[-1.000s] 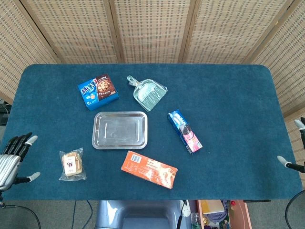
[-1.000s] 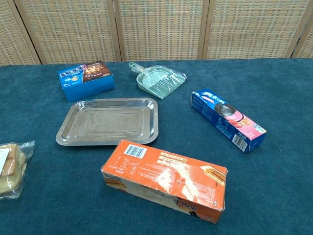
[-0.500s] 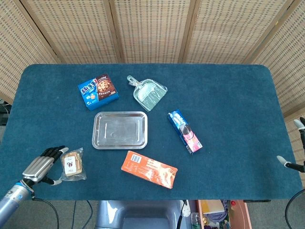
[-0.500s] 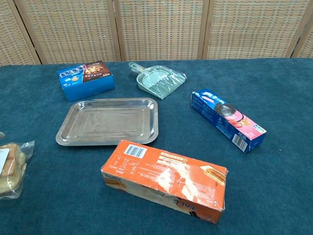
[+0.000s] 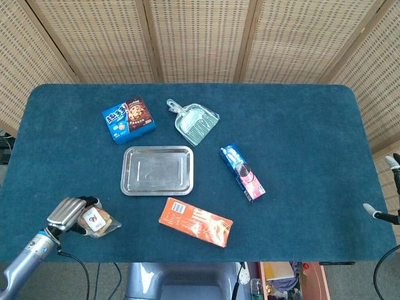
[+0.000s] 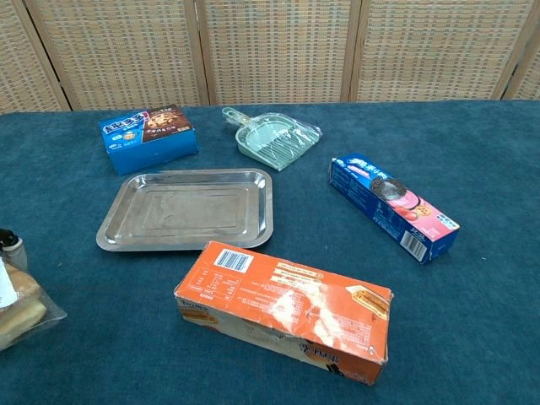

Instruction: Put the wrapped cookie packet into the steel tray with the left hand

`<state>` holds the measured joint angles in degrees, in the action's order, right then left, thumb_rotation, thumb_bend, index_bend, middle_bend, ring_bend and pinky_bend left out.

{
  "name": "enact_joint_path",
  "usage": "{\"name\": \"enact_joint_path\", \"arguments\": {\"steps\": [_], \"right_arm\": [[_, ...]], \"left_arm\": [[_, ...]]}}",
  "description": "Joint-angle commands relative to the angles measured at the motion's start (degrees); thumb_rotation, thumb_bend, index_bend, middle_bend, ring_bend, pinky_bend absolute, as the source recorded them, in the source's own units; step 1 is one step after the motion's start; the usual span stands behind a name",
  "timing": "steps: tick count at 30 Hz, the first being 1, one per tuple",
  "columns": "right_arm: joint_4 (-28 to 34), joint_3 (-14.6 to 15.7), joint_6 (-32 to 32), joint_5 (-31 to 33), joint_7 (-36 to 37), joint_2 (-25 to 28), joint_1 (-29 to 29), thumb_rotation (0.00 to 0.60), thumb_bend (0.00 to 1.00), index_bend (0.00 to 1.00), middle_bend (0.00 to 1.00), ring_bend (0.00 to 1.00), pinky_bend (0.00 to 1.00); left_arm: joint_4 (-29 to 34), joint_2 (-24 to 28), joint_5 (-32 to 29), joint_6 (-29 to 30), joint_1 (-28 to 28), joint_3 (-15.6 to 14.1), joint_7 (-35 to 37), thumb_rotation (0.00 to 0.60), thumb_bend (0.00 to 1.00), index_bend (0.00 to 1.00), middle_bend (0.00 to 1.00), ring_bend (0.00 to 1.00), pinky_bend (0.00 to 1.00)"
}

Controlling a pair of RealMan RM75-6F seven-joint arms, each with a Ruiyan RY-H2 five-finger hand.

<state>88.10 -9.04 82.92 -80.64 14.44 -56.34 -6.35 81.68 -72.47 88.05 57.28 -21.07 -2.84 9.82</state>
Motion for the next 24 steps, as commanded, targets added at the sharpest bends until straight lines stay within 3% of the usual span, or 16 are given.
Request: {"name": "enact_joint_path", "arguments": {"steps": [1,6,11,16,22,24], "right_arm": [[0.0,0.0,-0.1,0.0,0.0,0.0,0.0,0.600,0.00,0.00,0.00,0.00,0.00],[0.2,0.1,-0.1,-0.1,-0.2,0.0,-0.1,0.600,0.00,0.00,0.00,0.00,0.00],[0.1,0.0,-0.7,0.3,-0.9,-0.3,-0.4,0.600,0.00,0.00,0.00,0.00,0.00],[-0.2,-0.3,-1.7,1.2,-1.8,-0.6,-0.9,0.600,0.00,0.00,0.00,0.00,0.00],[-0.7,-0.6,-3.3,2.7,-2.6,-1.0,-1.6,0.600,0.00,0.00,0.00,0.00,0.00],[-1.1,-0.9,-4.1,3.8,-2.7,-1.2,-1.8,0.600,0.00,0.00,0.00,0.00,0.00]], "left_arm": [[2.3,3.3,1.2,3.8,0.6,0.6,3.7,0.600,0.00,0.43,0.53,0.39,0.54],[7.2,9.5,0.4,7.6,-1.3,5.1,8.3,0.600,0.00,0.43,0.53,0.39,0.54],[10.9,10.0,-5.7,0.5,-7.8,10.5,6.8,0.600,0.00,0.43,0.53,0.39,0.55],[8.9,4.7,-14.3,-7.6,-14.5,14.3,1.2,0.600,0.00,0.43,0.53,0.39,0.55],[3.4,-3.6,-24.9,-14.0,-21.2,15.8,-7.8,0.600,0.00,0.43,0.52,0.39,0.54],[-1.1,-8.7,-30.0,-17.0,-24.5,15.9,-11.4,0.600,0.00,0.43,0.52,0.39,0.54]]}}
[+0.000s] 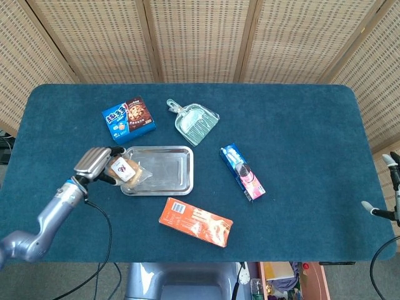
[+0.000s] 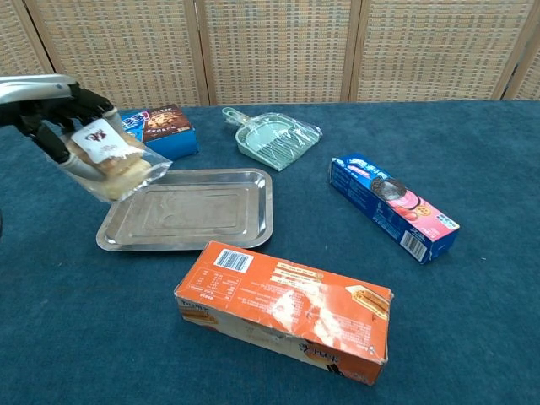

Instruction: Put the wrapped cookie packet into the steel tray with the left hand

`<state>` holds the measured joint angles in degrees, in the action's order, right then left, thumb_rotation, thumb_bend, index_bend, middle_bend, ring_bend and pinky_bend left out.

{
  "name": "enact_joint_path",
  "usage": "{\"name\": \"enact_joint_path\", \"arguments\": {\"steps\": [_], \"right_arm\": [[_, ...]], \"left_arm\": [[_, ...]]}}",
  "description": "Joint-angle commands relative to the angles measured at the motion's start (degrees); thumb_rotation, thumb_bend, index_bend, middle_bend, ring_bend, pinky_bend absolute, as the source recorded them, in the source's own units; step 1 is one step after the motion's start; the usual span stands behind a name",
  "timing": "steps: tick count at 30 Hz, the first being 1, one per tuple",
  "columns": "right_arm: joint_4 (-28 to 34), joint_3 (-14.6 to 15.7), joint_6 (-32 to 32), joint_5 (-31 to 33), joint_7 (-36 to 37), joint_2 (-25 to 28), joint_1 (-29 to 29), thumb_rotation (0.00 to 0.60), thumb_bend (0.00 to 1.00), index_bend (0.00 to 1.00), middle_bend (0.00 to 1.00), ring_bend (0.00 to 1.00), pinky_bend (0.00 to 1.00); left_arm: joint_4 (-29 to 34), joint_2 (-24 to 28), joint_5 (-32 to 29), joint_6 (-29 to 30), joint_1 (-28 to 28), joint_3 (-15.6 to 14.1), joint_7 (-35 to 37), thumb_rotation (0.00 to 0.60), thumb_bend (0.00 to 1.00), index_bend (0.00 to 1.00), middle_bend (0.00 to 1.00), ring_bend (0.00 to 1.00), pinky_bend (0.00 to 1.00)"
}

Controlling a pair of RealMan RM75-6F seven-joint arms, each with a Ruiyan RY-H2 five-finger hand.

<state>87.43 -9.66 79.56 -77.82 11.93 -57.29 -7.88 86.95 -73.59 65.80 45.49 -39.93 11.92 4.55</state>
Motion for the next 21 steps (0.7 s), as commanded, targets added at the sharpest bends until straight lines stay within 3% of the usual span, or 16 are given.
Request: {"name": "enact_joint_path", "arguments": {"steps": [1,6,8,9,11,13,17,21], "right_arm": [[-0.6,-0.4,-1.0,1.3,-0.2,-0.3,-0.4,0.600,0.00,0.00,0.00,0.00,0.00],[-1.1,-0.7,-2.0,2.3,-0.2,-0.4,-0.7,0.600,0.00,0.00,0.00,0.00,0.00],[-1.1,-0.7,-2.2,2.5,-0.2,-0.4,-0.8,0.600,0.00,0.00,0.00,0.00,0.00],[-1.2,-0.8,-2.3,2.5,-0.2,-0.5,-0.8,0.600,0.00,0.00,0.00,0.00,0.00],[-1.2,-0.8,-2.3,2.5,-0.2,-0.5,-0.8,0.600,0.00,0.00,0.00,0.00,0.00],[-1.2,-0.7,-2.3,2.4,-0.2,-0.4,-0.8,0.600,0.00,0.00,0.00,0.00,0.00],[-0.9,-0.6,-1.8,1.8,0.1,-0.3,-0.6,0.600,0.00,0.00,0.00,0.00,0.00],[-0.6,-0.3,-1.1,1.0,0.4,-0.1,-0.3,0.600,0.00,0.00,0.00,0.00,0.00]], "left_arm": [[-7.6,-9.0,-9.5,-5.3,-6.4,1.3,-7.2,0.600,0.00,0.43,0.52,0.39,0.54],[-11.0,-13.4,-15.7,-5.8,-8.9,1.2,-11.0,0.600,0.00,0.42,0.51,0.39,0.53],[-10.6,-13.4,-17.7,-6.9,-9.5,0.9,-11.5,0.600,0.00,0.33,0.43,0.38,0.48],[-10.1,-13.1,-18.2,-7.5,-9.7,0.8,-11.6,0.600,0.00,0.26,0.35,0.34,0.43],[-8.4,-11.7,-19.7,-9.1,-10.2,0.5,-11.9,0.600,0.00,0.05,0.08,0.12,0.17],[-5.6,-9.6,-20.8,-9.0,-10.4,0.7,-12.1,0.600,0.00,0.00,0.00,0.00,0.02],[1.7,-4.3,-19.1,-4.8,-8.6,1.7,-11.2,0.600,0.00,0.00,0.00,0.00,0.00],[10.0,4.0,-13.7,1.3,-3.9,1.6,-9.9,0.600,0.00,0.00,0.00,0.00,0.00]]}}
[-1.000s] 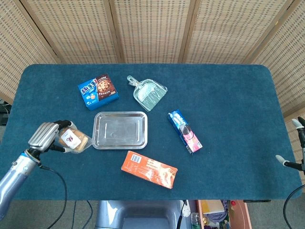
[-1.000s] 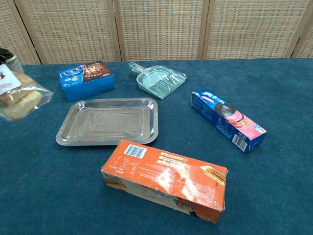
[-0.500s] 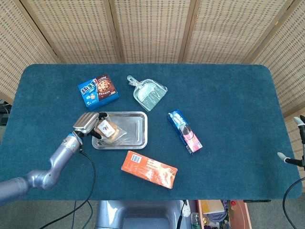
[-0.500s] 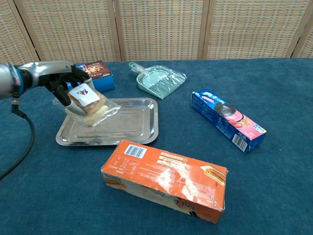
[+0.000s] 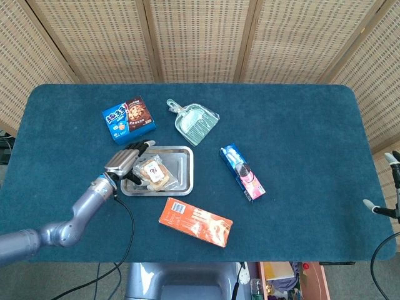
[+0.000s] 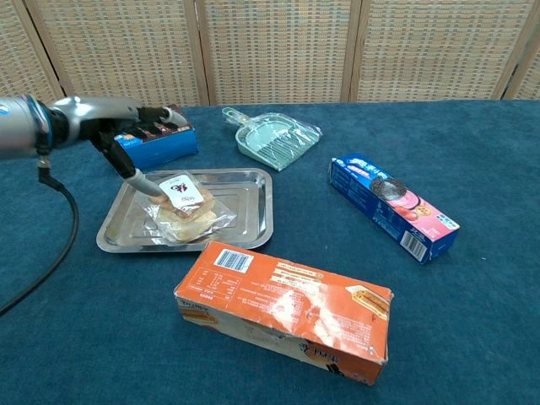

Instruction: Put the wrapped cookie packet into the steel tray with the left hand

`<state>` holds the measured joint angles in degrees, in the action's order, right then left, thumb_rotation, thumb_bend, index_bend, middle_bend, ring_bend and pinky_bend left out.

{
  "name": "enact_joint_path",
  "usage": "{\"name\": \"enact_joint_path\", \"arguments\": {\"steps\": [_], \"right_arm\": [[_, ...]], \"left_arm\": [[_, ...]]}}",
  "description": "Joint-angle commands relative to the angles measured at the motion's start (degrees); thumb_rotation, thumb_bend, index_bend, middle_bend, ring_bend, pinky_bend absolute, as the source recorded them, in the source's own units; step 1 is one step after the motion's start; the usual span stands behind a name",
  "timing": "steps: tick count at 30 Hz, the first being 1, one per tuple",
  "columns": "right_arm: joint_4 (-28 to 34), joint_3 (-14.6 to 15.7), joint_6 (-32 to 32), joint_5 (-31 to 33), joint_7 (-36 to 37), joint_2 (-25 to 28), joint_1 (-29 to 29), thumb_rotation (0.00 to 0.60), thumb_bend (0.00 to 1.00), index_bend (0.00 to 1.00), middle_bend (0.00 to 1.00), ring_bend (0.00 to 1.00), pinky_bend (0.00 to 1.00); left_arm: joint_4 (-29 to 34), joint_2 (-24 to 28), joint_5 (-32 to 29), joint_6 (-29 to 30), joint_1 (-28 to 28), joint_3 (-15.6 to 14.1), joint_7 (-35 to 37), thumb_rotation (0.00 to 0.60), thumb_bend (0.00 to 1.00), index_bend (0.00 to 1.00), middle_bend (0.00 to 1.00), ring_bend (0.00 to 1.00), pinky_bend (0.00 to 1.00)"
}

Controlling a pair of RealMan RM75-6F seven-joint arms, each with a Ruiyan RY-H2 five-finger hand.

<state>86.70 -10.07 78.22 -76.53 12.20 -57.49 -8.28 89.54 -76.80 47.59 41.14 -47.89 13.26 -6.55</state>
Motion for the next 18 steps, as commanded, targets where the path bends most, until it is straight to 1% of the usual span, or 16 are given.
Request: {"name": "enact_joint_path", "arguments": {"steps": [1,3,5,7,9,11,14,18], "right_arm": [[0.3,0.2,0.6,-0.6,0.2,0.2,0.3,0.600,0.00,0.00,0.00,0.00,0.00],[0.6,0.3,1.1,-1.1,0.3,0.3,0.5,0.600,0.00,0.00,0.00,0.00,0.00],[0.7,0.4,1.4,-1.5,0.4,0.3,0.6,0.600,0.00,0.00,0.00,0.00,0.00],[0.8,0.5,1.7,-1.8,0.5,0.4,0.7,0.600,0.00,0.00,0.00,0.00,0.00],[0.9,0.7,1.9,-2.2,0.6,0.4,0.8,0.600,0.00,0.00,0.00,0.00,0.00],[0.9,0.8,2.2,-2.5,0.7,0.4,0.9,0.600,0.00,0.00,0.00,0.00,0.00],[1.3,0.9,3.1,-3.2,1.0,0.6,1.2,0.600,0.00,0.00,0.00,0.00,0.00],[1.5,1.0,3.6,-3.6,1.4,0.9,1.5,0.600,0.00,0.00,0.00,0.00,0.00]], "left_arm": [[10.1,10.0,6.7,8.5,6.0,-0.1,1.2,0.600,0.00,0.00,0.00,0.00,0.00],[14.5,14.5,11.0,15.3,10.8,-1.7,1.1,0.600,0.00,0.00,0.00,0.00,0.00],[16.9,16.9,15.4,21.4,15.4,-3.8,1.7,0.600,0.00,0.00,0.00,0.00,0.00],[16.9,18.3,21.0,27.8,20.3,-6.1,4.2,0.600,0.00,0.00,0.00,0.00,0.00],[15.4,19.0,25.8,33.5,24.8,-8.3,6.7,0.600,0.00,0.00,0.00,0.00,0.00],[14.2,19.3,28.5,36.4,27.2,-9.8,8.2,0.600,0.00,0.00,0.00,0.00,0.00],[11.9,19.9,32.3,41.6,32.6,-13.2,10.3,0.600,0.00,0.00,0.00,0.00,0.00],[10.0,19.6,35.0,43.6,35.4,-15.1,11.8,0.600,0.00,0.00,0.00,0.00,0.00]]}}
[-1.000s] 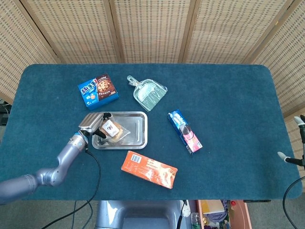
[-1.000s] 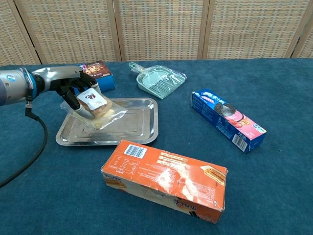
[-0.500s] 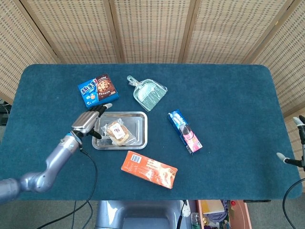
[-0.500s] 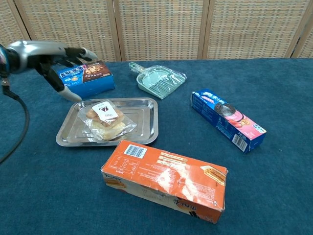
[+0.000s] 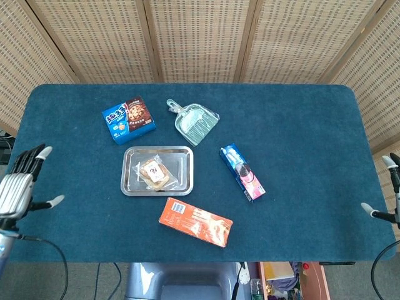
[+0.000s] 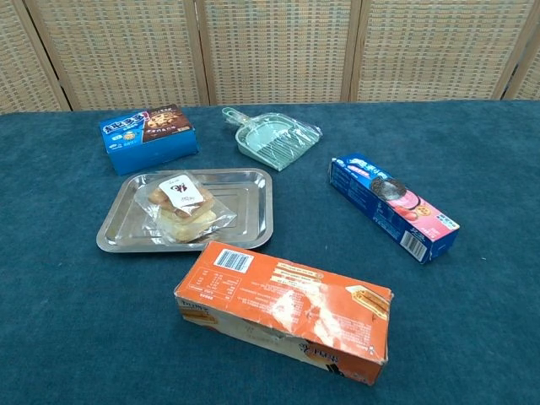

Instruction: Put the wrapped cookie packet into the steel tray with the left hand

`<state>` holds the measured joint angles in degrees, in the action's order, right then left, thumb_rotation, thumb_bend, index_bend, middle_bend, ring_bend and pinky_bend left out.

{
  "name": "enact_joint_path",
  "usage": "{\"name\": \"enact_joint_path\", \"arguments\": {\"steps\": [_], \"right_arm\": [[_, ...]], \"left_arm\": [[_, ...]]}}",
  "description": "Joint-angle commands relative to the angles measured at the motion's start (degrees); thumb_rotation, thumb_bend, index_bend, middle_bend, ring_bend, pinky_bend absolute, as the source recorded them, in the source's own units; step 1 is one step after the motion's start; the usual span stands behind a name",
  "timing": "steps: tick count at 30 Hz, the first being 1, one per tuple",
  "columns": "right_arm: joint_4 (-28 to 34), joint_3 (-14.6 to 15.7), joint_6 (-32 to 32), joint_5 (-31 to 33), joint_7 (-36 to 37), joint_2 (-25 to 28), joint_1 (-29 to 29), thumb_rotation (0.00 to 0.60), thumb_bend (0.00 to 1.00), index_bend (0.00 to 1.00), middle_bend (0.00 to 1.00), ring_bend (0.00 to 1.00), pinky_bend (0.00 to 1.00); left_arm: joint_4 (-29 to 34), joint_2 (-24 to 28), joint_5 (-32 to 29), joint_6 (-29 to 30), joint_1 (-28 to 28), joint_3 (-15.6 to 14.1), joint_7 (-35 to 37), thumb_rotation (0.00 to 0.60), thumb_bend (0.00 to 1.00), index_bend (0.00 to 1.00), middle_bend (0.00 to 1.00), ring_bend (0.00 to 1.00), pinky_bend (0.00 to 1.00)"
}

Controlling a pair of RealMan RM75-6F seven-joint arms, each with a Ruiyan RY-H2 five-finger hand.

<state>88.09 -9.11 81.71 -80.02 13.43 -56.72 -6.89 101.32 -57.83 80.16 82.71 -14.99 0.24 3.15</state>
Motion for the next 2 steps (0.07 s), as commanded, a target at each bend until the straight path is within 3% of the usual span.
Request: {"name": "enact_joint_path", "arguments": {"steps": [1,2], "right_arm": [[0.0,0.1,0.2,-0.2,0.2,0.1,0.1,0.600,0.00,0.00,0.00,0.00,0.00],[0.0,0.1,0.2,-0.2,0.3,0.1,0.2,0.600,0.00,0.00,0.00,0.00,0.00]], "left_arm": [[-2.2,0.5,2.7,2.0,2.8,-2.2,2.4,0.600,0.00,0.00,0.00,0.00,0.00],[-2.9,0.3,3.0,2.0,3.0,-2.2,2.7,0.600,0.00,0.00,0.00,0.00,0.00]]}}
